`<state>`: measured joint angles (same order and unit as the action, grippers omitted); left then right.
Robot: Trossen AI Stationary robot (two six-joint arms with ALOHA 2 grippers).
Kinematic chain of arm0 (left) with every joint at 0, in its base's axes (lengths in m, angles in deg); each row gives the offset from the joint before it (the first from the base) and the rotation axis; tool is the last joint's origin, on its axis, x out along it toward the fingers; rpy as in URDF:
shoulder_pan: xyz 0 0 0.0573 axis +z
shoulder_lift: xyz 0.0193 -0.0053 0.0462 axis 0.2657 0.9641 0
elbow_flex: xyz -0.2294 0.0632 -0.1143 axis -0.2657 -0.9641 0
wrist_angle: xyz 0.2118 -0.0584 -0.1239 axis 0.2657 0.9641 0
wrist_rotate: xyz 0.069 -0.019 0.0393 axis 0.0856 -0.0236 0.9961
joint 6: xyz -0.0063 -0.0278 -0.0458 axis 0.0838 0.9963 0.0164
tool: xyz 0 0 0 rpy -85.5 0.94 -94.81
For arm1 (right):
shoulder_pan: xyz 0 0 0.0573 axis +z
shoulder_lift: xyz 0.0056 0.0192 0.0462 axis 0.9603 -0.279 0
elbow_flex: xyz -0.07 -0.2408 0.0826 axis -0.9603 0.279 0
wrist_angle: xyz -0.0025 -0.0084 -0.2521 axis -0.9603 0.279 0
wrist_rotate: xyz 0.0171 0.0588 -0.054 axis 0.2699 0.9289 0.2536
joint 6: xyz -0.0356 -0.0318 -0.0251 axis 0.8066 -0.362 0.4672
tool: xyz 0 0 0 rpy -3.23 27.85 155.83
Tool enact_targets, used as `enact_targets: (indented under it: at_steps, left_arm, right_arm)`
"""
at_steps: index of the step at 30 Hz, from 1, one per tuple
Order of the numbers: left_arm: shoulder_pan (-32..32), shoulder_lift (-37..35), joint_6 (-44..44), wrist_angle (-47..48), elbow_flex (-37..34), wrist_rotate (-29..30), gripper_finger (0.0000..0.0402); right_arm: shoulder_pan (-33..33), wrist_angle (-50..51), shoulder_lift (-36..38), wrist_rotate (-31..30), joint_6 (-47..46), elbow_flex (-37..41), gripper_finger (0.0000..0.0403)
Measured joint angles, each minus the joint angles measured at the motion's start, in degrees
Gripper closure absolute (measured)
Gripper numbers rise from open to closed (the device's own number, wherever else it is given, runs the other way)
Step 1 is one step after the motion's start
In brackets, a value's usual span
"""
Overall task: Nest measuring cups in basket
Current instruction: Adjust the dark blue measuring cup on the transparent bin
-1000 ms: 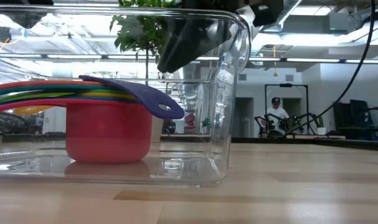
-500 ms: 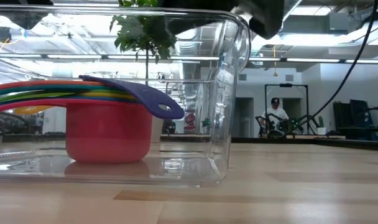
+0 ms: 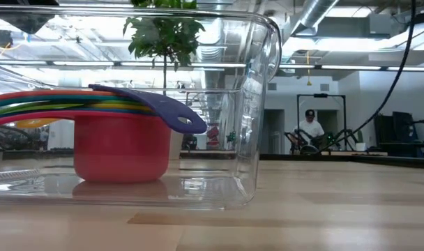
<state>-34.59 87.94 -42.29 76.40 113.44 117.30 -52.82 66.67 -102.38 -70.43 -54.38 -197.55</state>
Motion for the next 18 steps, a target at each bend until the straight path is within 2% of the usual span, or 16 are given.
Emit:
enact_targets:
  at_steps: [4,9,18]
  left_arm:
    - [-0.02,0.0,0.01,0.42,0.0,-0.01,0.0401]
    - [0.0,0.0,0.02,2.22,0.0,-0.01,0.0401]
    - [-0.02,-0.01,0.03,3.1,0.0,-0.09,0.0401]
  right_arm:
    - [-1.92,6.49,-3.41,1.96,-1.31,-6.67,0.037]
    - [-2.43,9.03,-7.6,2.15,-3.07,-8.73,0.0368]
    - [-3.45,8.32,-8.09,1.91,-3.95,-8.86,0.0305]
